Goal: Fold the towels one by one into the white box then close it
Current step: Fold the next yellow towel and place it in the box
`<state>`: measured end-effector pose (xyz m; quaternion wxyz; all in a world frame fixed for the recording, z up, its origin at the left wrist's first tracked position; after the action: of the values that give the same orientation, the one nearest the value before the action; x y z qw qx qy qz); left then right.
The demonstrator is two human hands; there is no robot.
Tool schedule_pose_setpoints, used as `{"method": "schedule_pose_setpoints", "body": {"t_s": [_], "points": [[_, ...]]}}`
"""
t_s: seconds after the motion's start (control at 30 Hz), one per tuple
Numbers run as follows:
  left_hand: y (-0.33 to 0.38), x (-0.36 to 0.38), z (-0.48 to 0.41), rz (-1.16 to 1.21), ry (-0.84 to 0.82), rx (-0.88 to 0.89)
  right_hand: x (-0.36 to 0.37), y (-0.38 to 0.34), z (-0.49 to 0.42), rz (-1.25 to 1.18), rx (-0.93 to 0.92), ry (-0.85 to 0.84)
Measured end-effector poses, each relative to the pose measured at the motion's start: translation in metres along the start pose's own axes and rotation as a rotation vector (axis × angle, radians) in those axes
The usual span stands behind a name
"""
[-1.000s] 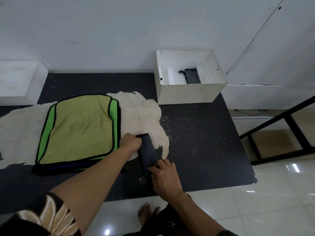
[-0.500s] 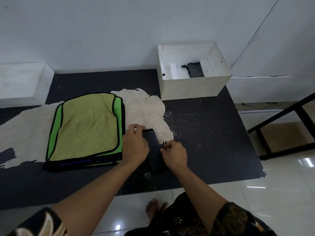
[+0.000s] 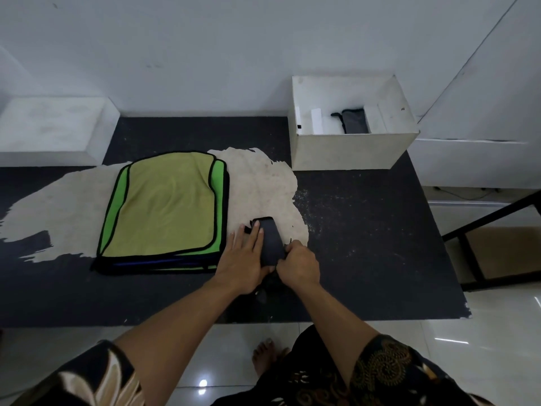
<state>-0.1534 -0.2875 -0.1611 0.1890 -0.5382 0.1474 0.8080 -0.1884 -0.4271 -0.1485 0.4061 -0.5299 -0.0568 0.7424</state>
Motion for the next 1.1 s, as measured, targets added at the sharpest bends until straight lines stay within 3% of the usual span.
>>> {"method": "schedule_pose_setpoints", "body": {"t_s": [0.23,0.37,0.47,0.57,0.67,0.77,0.83,1.1], "points": [[-0.002,-0.006,0.002,0.028,-0.053,0.048,0.003,-0.008,0.000,-0.119,-0.010,-0.010],[-0.002,-0.011,0.009,0.115,0.028,0.008,0.008,-0.004,0.003,-0.160,0.008,-0.042],[0.004,-0.018,0.013,0.300,0.237,-0.055,0.006,0.001,0.010,-0.371,0.058,-0.040],[0.013,-0.035,0.015,0.627,0.424,-0.315,-0.003,0.004,0.018,-0.621,0.124,-0.014],[0.027,-0.058,0.007,0.882,0.284,-0.444,-0.027,0.007,0.026,-0.787,0.131,0.004],[0.046,-0.085,-0.005,1.008,0.091,-0.328,-0.058,0.010,0.030,-0.889,0.082,0.029],[0.060,-0.102,-0.012,0.996,0.065,-0.186,-0.079,0.011,0.032,-0.941,0.048,0.064],[0.114,-0.160,-0.023,0.982,0.306,0.129,-0.148,0.021,0.031,-1.215,-0.018,0.195]]}}
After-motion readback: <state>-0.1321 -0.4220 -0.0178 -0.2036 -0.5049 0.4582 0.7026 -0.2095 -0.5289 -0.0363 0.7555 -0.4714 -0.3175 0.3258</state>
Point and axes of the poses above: each hand's wrist, its own z-axis away from the middle knuckle, its own x-axis out of the palm, y = z × x, the point moved 2 cm from there along -z, towards the middle knuckle, and after that the axes turned 1 degree about y, right-handed, at the moved point
